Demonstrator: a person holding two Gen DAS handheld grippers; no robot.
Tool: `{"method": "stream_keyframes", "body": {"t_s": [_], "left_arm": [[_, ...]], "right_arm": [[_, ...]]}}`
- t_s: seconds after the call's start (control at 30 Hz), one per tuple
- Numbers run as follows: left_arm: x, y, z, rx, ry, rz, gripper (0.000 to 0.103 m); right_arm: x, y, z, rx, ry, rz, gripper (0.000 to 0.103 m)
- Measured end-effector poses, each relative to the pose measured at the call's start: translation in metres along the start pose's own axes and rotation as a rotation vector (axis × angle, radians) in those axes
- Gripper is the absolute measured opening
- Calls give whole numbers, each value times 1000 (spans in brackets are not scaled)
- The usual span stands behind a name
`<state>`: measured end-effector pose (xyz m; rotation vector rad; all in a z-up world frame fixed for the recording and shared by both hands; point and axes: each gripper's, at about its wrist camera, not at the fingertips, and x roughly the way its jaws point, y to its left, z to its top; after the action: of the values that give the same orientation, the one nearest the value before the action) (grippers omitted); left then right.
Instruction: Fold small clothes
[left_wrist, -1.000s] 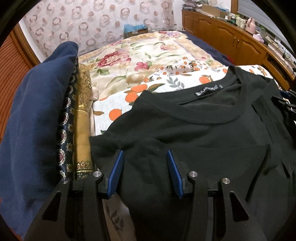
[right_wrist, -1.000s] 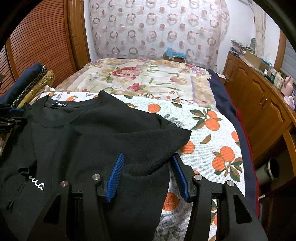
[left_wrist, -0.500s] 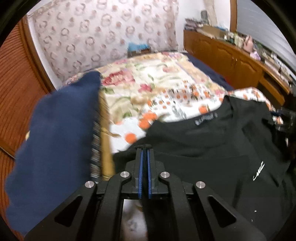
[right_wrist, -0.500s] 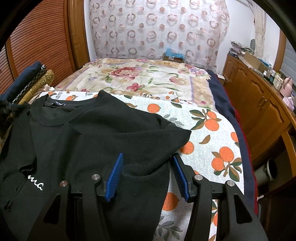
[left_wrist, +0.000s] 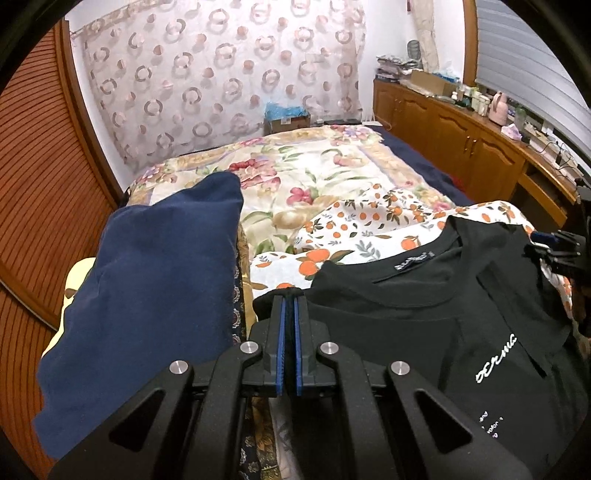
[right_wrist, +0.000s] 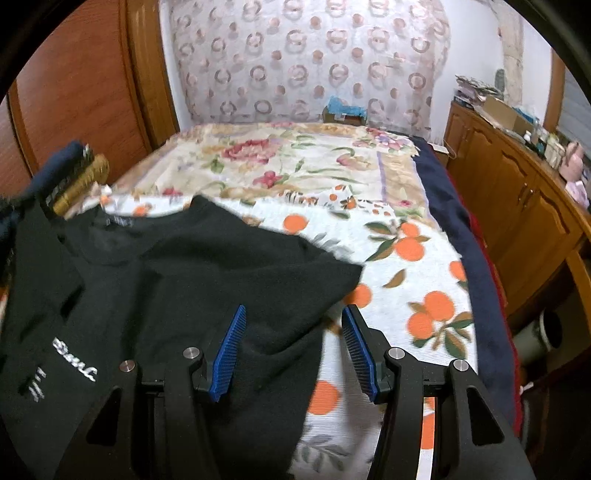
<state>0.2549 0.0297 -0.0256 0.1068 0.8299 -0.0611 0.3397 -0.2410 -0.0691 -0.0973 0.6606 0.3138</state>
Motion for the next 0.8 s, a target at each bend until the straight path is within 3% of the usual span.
{"method": "stream_keyframes", "body": {"t_s": [0.43, 0.8], "left_arm": [[-3, -4, -15, -7, -12, -30, 5], [0, -2, -19, -22, -3, -28, 5]], "right_arm": [[20, -22, 9, 36, 77, 38, 56], [40, -4, 27, -77, 82, 27, 54]]}}
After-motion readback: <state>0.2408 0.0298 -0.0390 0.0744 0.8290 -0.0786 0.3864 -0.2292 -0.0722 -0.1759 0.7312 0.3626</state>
